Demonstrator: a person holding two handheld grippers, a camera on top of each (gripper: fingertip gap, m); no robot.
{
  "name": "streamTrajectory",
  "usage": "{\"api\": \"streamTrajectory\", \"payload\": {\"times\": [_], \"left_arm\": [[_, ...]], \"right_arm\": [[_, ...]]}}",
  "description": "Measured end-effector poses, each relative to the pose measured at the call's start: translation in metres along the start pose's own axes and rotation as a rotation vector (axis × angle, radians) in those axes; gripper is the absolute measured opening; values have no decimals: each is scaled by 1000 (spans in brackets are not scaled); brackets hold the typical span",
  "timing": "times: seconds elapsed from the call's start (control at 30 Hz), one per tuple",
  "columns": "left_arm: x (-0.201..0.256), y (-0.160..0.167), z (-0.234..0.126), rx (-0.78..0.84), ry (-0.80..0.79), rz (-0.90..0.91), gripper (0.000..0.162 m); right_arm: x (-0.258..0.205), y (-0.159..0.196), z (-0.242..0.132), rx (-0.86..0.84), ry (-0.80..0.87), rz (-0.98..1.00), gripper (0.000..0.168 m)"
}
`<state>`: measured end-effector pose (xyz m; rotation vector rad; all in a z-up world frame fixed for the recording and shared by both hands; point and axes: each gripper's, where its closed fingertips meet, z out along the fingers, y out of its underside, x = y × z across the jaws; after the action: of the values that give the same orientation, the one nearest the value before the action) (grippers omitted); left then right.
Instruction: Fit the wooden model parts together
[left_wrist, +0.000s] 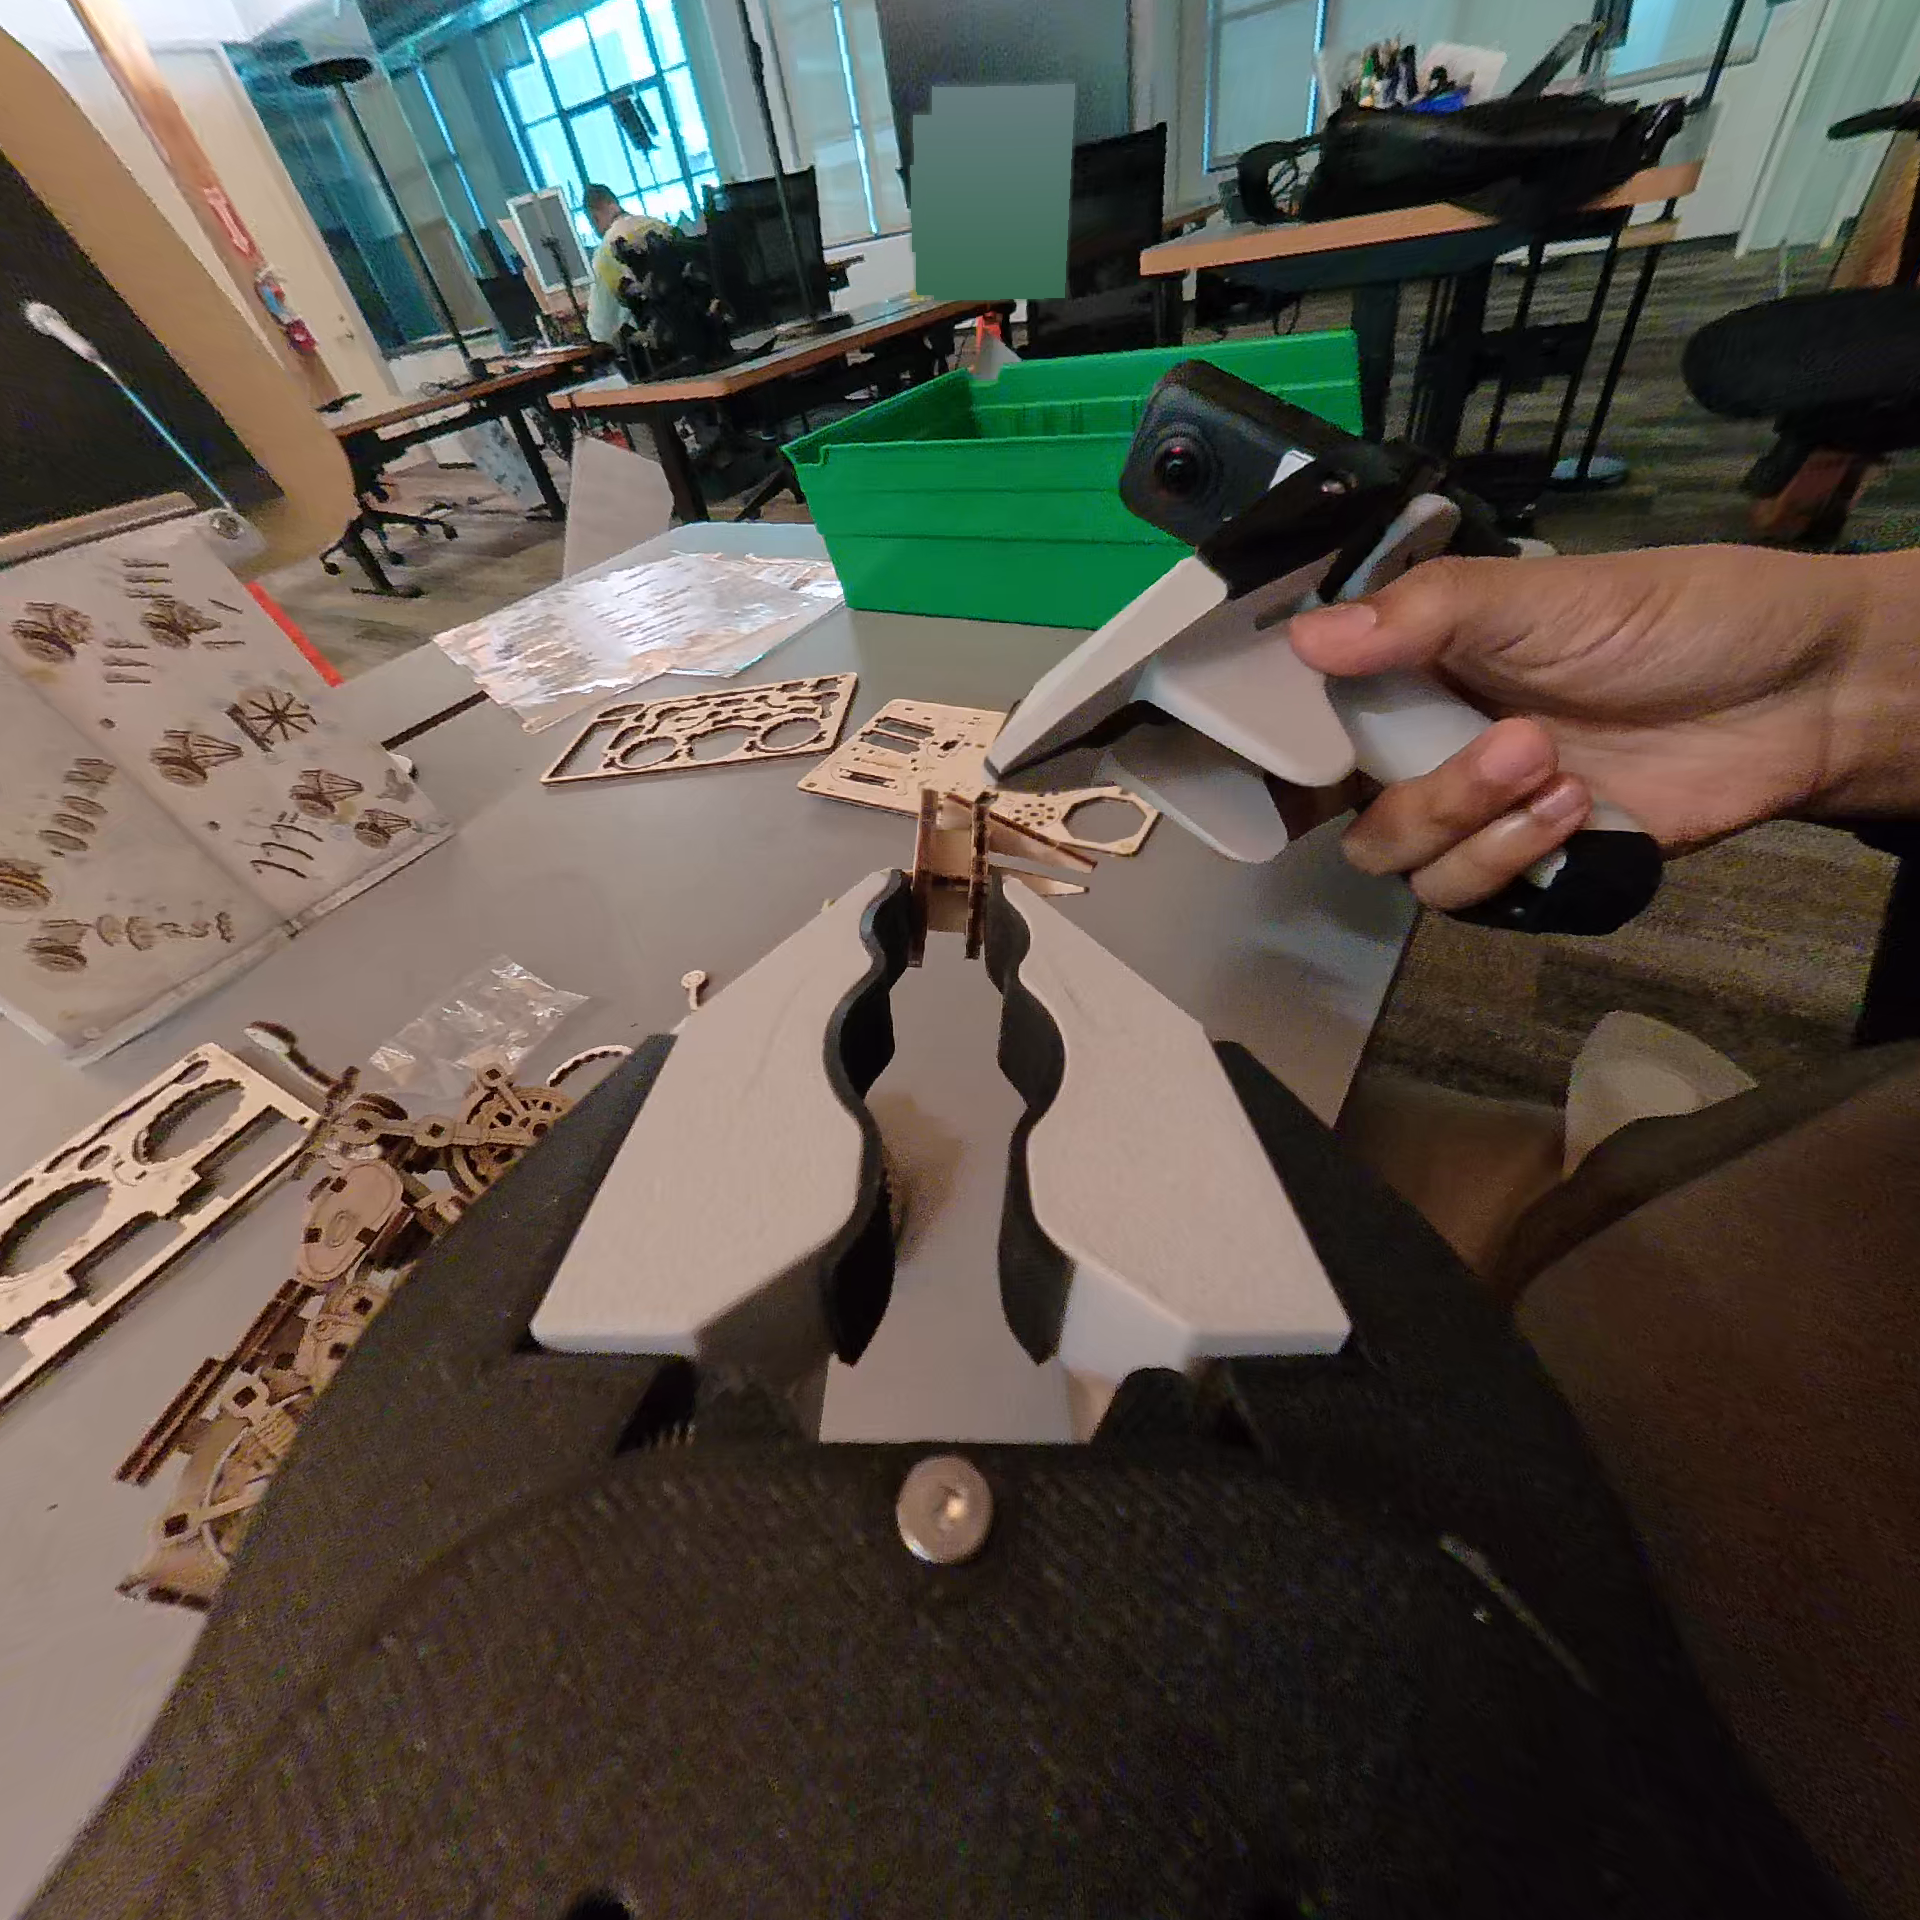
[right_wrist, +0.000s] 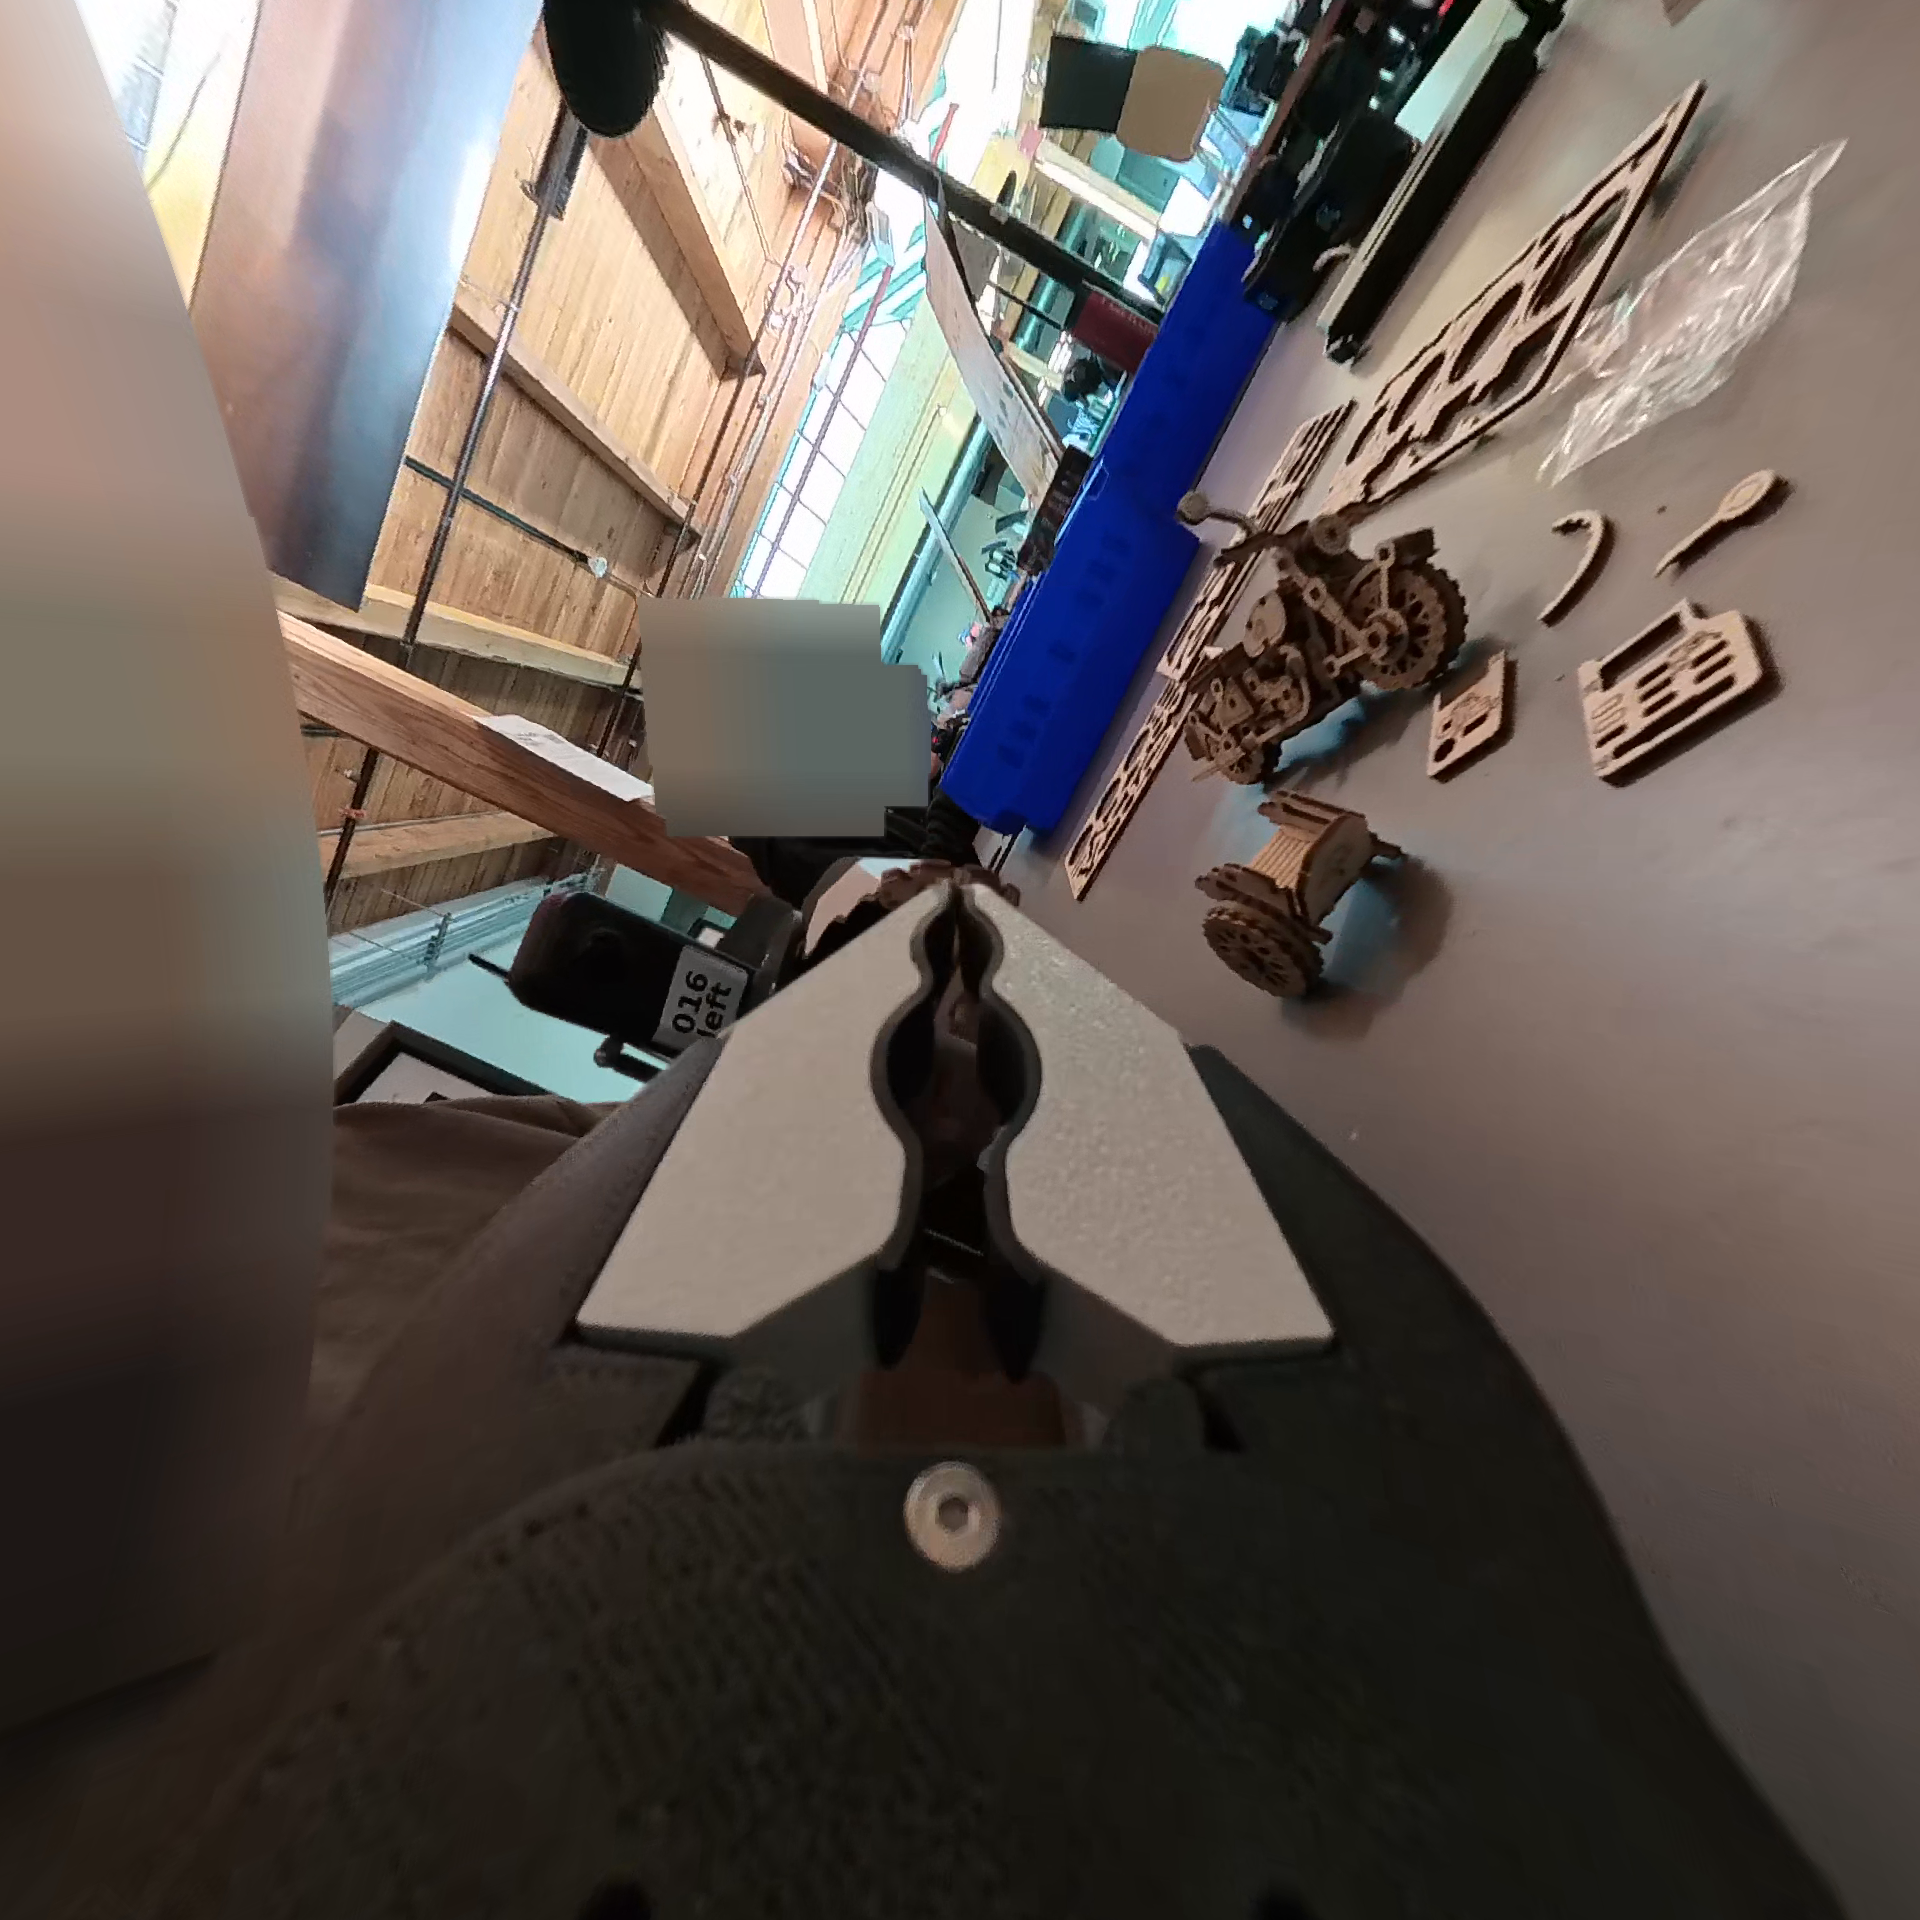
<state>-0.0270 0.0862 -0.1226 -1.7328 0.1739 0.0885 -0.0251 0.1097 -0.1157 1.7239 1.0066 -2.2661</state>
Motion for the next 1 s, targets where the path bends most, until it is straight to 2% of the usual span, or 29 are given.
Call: {"api": "streamTrajectory", "payload": {"times": [0.2,0.33,0.53,0.67,0.8,1.0], "left_arm": [[6,-1,0,5,33,-16,12],[5,-2,-1,11,41,-42,12],[6,-2,-1,14,43,-36,12],[2,-2,-1,16,38,-49,12],[6,-5,-2,32,58,-70,11],[4,-6,-3,40,62,-93,12]], "right_arm": [[-3,12,7,-53,-21,7,0],[-3,4,2,-25,-13,-3,0],[-5,12,7,-55,-34,19,0],[-6,2,1,-23,-16,-22,0],[-4,13,8,-74,13,-60,0],[-5,2,2,-35,15,-71,0]]}}
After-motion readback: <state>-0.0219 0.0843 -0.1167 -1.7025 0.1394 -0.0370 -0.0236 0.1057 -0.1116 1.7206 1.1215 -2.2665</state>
